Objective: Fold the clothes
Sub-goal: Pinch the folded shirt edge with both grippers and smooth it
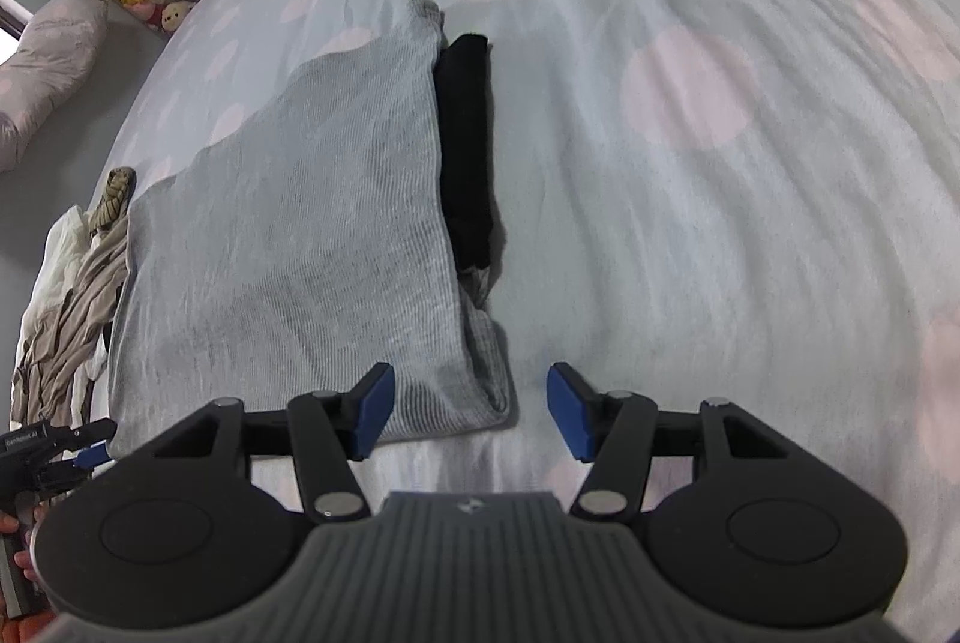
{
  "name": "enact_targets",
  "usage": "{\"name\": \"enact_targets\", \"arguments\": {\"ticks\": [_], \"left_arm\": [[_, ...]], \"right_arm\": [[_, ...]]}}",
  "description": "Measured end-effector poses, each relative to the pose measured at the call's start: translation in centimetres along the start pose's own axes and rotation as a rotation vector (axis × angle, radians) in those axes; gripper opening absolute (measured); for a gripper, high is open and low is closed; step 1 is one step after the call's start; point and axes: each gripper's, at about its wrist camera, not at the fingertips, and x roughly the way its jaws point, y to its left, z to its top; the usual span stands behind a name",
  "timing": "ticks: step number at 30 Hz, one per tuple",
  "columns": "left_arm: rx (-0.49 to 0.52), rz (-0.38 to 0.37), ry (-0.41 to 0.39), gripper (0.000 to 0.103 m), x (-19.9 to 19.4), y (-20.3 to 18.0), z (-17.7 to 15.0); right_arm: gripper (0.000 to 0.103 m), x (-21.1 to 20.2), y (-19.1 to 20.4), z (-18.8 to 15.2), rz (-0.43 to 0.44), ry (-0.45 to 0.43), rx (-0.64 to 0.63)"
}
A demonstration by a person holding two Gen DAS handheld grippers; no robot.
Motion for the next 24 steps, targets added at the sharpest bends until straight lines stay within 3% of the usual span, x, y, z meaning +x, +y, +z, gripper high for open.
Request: {"name": "enact_targets", "arguments": {"ticks": [9, 14, 19, 24], "left_arm": [[0.022, -0.039, 0.052, 0.041, 0.6, -0.5, -0.4], [0.0, -0.081, 0.069, 0.039, 1.1, -0.3, -0.5], [-0.031, -0.156, 0.099, 0.015, 1.8, -0.1, -0.5], [-0.016, -0.155, 0.07, 0.01, 1.4, -0.4, -0.5]], "right_arm": [[0.053, 0.2, -0.2, -0.1, 0.029, 0.042, 0.015], [0.035, 0.7, -0.5, 0.0, 0.027, 0.066, 0.046], [0.019, 0.7, -0.6, -0.1, 0.045, 0.07, 0.059], [0.013, 0.5, -0.4, -0.2, 0.046, 0.059, 0.055]]}}
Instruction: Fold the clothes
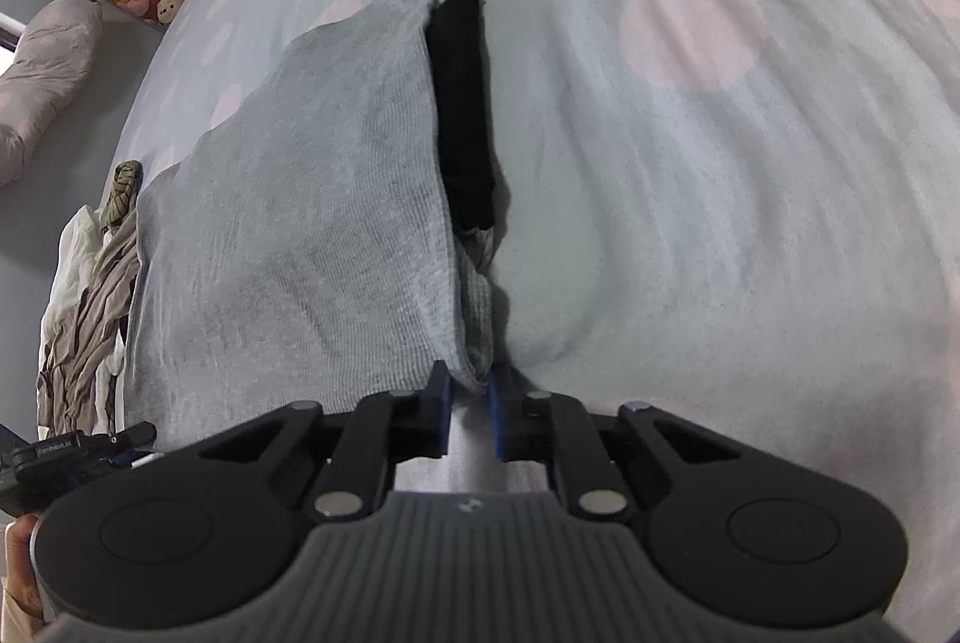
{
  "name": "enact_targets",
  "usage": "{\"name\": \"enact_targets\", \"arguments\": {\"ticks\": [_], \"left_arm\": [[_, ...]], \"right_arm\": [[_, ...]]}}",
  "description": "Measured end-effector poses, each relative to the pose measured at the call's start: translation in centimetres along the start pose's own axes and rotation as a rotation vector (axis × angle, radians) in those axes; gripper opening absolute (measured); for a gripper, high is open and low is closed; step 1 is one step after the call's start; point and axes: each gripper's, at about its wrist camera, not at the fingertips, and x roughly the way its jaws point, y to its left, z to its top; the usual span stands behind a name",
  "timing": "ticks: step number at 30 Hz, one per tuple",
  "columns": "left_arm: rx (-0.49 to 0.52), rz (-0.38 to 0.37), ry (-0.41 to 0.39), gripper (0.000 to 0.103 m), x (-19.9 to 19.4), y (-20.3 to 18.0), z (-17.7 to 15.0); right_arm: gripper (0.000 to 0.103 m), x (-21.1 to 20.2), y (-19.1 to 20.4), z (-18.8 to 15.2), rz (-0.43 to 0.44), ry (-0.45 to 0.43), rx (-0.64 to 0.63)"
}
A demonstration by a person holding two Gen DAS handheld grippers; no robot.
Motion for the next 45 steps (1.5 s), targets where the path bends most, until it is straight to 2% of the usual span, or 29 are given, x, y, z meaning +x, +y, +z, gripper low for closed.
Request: {"name": "enact_targets", "arguments": {"ticks": [4, 8, 15, 21, 25, 30, 34, 37, 39, 40, 42, 45], "left_arm": [[0.046, 0.009, -0.013, 0.009, -1.1, -0.9, 0.0], [0.076, 0.018, -0.012, 0.009, -2.6, -2.1, 0.3], [0.171, 0.096, 0.058, 0.008, -5.1, -5.3, 0.5], [0.191, 0.134, 0.162, 0.008, -6.5, -5.3, -0.6], [0.228, 0.193, 0.205, 0.008, -6.0, -5.7, -1.2], [0.252, 0.261, 0.232, 0.01, -4.5, -6.6, -1.3], [0.289, 0.322, 0.23, 0.012, -4.1, -7.2, -2.0], [0.286, 0.341, 0.202, 0.017, -4.3, -7.3, -1.8], [0.268, 0.333, 0.17, 0.023, -5.0, -7.1, -1.5], [0.258, 0.327, 0.148, 0.026, -5.4, -7.1, -1.3], [0.249, 0.322, 0.099, 0.028, -6.2, -7.2, -0.8], [0.235, 0.309, 0.027, 0.029, -7.4, -7.2, 0.0]], "right_arm": [[0.011, -0.8, 0.1, 0.1, 0.007, -0.013, -0.004], [0.01, -2.6, 0.0, 0.5, 0.056, -0.028, 0.026], [0.01, -6.6, 1.8, 1.0, 0.064, 0.002, -0.034], [0.01, -9.5, 2.6, -0.8, 0.048, 0.069, -0.098], [0.01, -9.6, 2.1, -2.8, 0.039, 0.116, -0.121], [0.01, -7.7, 1.9, -3.9, 0.0, 0.145, -0.156], [0.012, -6.8, 2.7, -4.2, -0.033, 0.166, -0.219], [0.019, -7.0, 3.2, -4.3, -0.07, 0.163, -0.267], [0.021, -7.3, 3.3, -4.3, -0.092, 0.156, -0.292], [0.026, -7.5, 3.2, -4.3, -0.1, 0.151, -0.299], [0.031, -8.2, 2.7, -4.1, -0.107, 0.137, -0.294], [0.032, -9.0, 2.0, -3.7, -0.116, 0.11, -0.274]]}}
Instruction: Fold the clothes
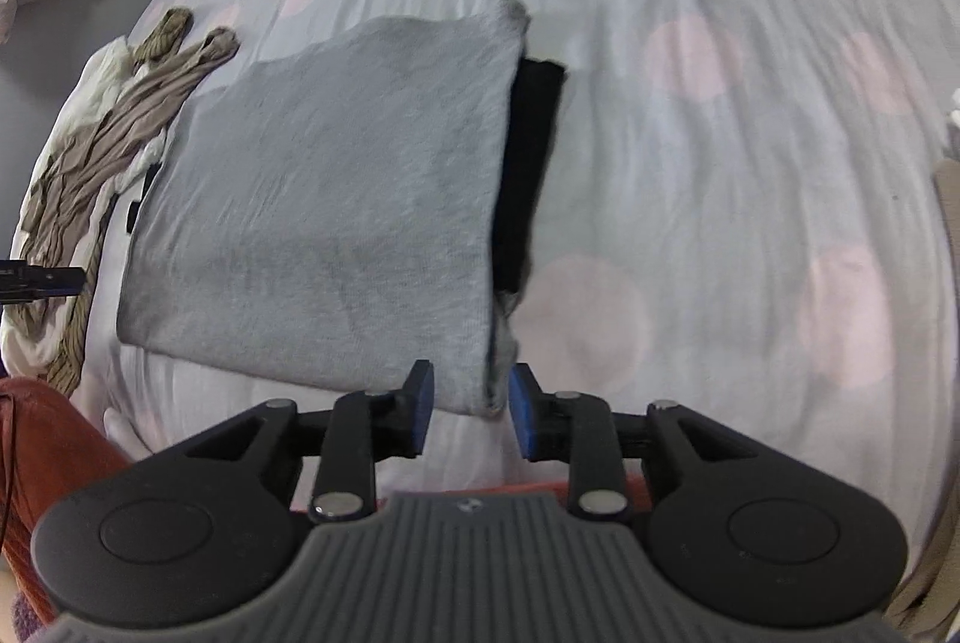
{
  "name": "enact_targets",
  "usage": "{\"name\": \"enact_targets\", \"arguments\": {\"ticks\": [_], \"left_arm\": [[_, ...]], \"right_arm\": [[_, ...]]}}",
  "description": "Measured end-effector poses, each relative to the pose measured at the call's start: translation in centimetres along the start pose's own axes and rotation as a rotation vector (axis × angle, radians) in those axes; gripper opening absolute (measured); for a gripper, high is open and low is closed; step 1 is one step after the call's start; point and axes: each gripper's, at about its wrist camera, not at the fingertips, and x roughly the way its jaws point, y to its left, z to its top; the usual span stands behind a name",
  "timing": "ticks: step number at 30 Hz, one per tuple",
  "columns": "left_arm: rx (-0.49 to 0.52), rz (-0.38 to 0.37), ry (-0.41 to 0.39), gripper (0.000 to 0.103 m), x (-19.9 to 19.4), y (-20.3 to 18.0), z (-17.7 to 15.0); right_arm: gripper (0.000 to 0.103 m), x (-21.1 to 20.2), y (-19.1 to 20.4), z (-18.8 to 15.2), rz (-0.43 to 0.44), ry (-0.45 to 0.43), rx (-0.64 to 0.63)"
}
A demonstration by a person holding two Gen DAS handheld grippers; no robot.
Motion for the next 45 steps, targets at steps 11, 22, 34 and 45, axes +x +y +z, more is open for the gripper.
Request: {"name": "enact_targets", "arguments": {"ticks": [11, 22, 34, 45], "left_arm": [[0.057, 0.027, -0.178, 0.03, 1.2, -0.9, 3.9], [0.12, 0.029, -0.284, 0.03, 5.2, -1.8, 7.0], [0.137, 0.003, -0.369, 0.03, 7.9, -0.1, 8.3], [0.191, 0.001, -0.309, 0.03, 9.5, 0.0, 8.6]], "right_arm": [[0.043, -0.5, -0.5, 2.4, -0.005, -0.153, 0.103], [0.049, 1.6, 0.3, 6.2, -0.036, -0.262, 0.119], [0.07, 6.1, -0.9, 10.8, -0.044, -0.237, 0.153], [0.039, 10.8, -2.3, 11.5, -0.015, -0.182, 0.24]]}}
